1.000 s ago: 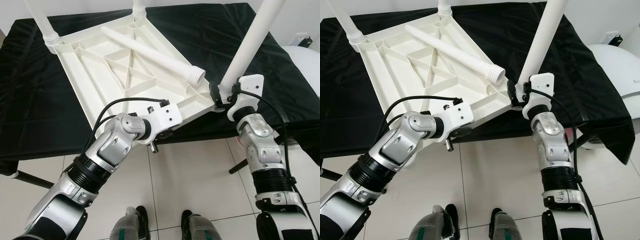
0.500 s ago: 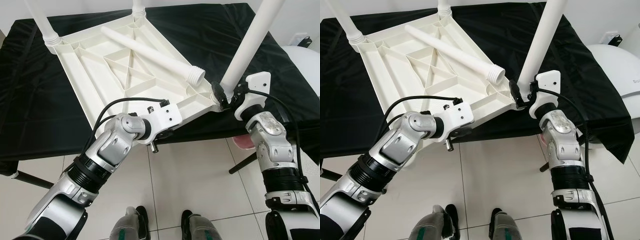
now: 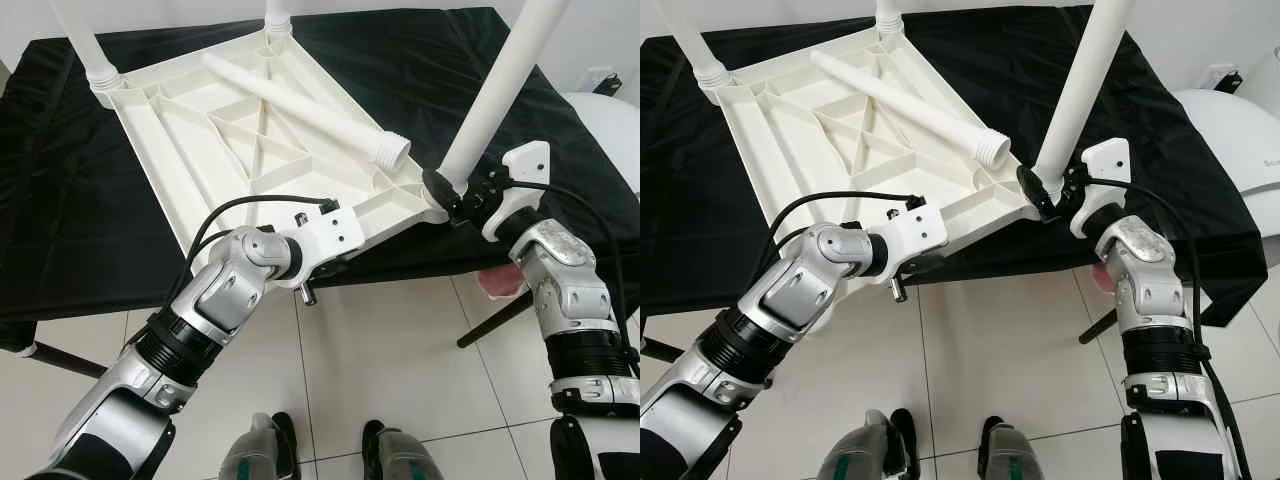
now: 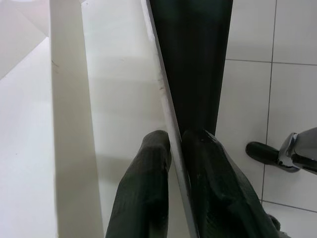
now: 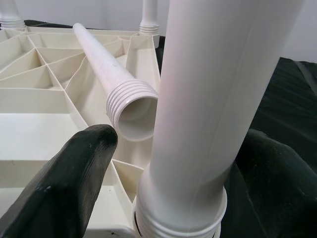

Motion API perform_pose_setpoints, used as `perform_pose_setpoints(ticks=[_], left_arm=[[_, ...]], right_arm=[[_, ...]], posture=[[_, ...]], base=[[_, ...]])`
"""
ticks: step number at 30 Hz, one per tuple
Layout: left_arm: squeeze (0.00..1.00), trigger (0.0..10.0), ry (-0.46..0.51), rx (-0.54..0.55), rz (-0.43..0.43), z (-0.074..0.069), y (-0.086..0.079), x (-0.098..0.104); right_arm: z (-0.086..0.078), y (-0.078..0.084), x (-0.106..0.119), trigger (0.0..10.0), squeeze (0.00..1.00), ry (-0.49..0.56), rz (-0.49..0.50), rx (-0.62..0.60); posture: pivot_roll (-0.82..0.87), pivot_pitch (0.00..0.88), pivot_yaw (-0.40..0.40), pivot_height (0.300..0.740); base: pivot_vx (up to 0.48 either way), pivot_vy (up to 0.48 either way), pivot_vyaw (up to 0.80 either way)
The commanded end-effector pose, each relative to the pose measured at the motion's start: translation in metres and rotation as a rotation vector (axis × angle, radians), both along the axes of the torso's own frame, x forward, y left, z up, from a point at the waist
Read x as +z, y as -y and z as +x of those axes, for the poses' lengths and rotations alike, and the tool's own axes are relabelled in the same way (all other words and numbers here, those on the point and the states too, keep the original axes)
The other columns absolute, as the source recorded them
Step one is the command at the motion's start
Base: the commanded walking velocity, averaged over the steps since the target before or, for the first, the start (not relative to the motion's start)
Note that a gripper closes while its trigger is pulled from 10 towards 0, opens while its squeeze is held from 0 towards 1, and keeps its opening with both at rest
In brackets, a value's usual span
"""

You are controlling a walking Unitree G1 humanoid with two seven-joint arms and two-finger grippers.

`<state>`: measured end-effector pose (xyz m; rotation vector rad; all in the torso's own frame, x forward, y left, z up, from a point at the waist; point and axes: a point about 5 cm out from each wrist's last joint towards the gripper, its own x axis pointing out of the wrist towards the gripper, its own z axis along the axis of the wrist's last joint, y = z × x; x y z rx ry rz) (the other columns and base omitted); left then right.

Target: Building children table

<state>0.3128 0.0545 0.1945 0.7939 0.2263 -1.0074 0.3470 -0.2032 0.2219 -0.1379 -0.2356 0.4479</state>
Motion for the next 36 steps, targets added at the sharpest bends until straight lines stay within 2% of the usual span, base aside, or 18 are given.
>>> perform_pose_setpoints(ticks=[1,17,18,19,20,21,22,27,28,30,31,32,36], left_arm=[[0.00,10.0,0.009,0.017,0.008,0.001,-0.003,-0.001],[0.00,10.0,0.008,0.015,-0.007,0.000,-0.003,0.000],[0.00,5.1,0.006,0.015,-0.011,0.000,-0.003,0.001],[0.00,5.1,0.006,0.015,-0.011,0.000,-0.003,0.001],[0.00,0.0,0.005,0.010,-0.011,-0.001,-0.003,0.001],[0.00,1.9,0.004,0.007,-0.010,-0.001,-0.003,0.001],[0.00,10.0,0.000,0.011,0.002,0.000,-0.003,0.000],[0.00,10.0,-0.002,0.019,-0.004,0.001,-0.004,0.000],[0.00,0.4,-0.001,0.016,-0.007,0.000,-0.004,0.000],[0.00,0.0,-0.001,0.014,-0.016,0.000,-0.004,0.001],[0.00,0.0,-0.001,0.014,-0.016,0.000,-0.004,0.001],[0.00,9.9,-0.001,0.015,-0.014,0.000,-0.004,0.001],[0.00,10.0,-0.004,0.024,-0.006,0.001,-0.005,0.000]], right_arm=[[0.002,0.006,0.001,10.0,0.00,-0.006,0.009,0.018],[0.007,0.014,0.003,10.0,0.00,0.002,-0.001,0.012],[0.007,0.014,0.003,10.0,0.00,0.003,0.000,0.014],[0.007,0.014,0.003,10.0,0.00,0.003,0.000,0.014],[0.008,0.015,0.004,10.0,0.00,0.005,0.000,0.015],[0.008,0.015,0.004,10.0,0.00,0.006,0.001,0.016],[0.009,0.016,0.005,10.0,0.00,0.008,0.001,0.018],[0.010,0.017,0.005,10.0,0.00,0.009,-0.002,0.020],[0.011,0.018,0.006,10.0,0.00,0.008,-0.002,0.019],[0.011,0.018,0.006,10.0,0.00,0.007,-0.004,0.021],[0.011,0.018,0.006,10.0,0.00,0.007,-0.004,0.021],[0.012,0.018,0.006,10.0,0.00,0.007,-0.005,0.022],[0.013,0.019,0.006,10.0,0.00,0.002,-0.005,0.033]], posture=[[-0.14,0.187,0.048,0.740],[-0.14,0.198,0.052,0.740],[-0.14,0.198,0.052,0.740],[-0.14,0.198,0.052,0.740],[-0.14,0.199,0.054,0.740],[-0.14,0.199,0.054,0.740],[-0.14,0.200,0.055,0.740],[-0.14,0.202,0.055,0.740],[-0.14,0.202,0.055,0.740],[-0.14,0.202,0.055,0.740],[-0.14,0.202,0.055,0.740],[-0.14,0.202,0.055,0.740],[-0.14,0.206,0.054,0.740]], base=[[0.000,0.000,0.00],[0.000,0.000,0.00],[0.000,0.000,0.00],[0.000,0.000,0.00],[0.000,0.000,0.00],[0.000,0.000,0.00],[0.000,0.000,0.00],[0.000,0.000,0.00],[0.000,0.000,0.00],[0.000,0.000,0.00],[0.000,0.000,0.00],[0.000,0.000,0.00],[0.000,0.000,0.00]])
